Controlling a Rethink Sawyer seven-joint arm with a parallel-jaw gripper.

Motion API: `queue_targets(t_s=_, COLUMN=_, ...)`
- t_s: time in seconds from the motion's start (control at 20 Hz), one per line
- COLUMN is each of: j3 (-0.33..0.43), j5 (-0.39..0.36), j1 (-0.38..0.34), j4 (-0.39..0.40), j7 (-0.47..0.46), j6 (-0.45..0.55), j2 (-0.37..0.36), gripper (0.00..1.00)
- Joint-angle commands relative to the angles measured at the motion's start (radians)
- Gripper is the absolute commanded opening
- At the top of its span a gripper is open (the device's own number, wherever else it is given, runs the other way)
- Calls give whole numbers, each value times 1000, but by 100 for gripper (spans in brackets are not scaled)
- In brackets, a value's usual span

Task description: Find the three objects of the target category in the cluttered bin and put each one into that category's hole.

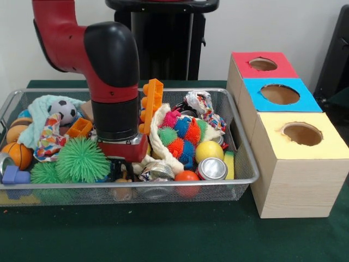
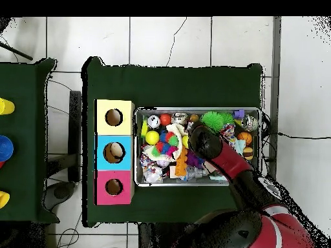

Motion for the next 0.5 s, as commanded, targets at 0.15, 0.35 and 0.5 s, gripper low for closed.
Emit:
queue_targets(t_s=0.15, j3=101, j5=-55, j1=16, j4=-106, j7=146, j6=-70, j2=164, gripper=0)
queue_targets(t_s=0.35, j3=-8, j5=-46, j1=90, j4=-114, j7=92, j6=142, j2=55, gripper=0)
queue_targets(t_s=0.5, j3=-53, j5=-72, j1=90, j4=-109, j7=31, j6=316, j2=-56, gripper=0)
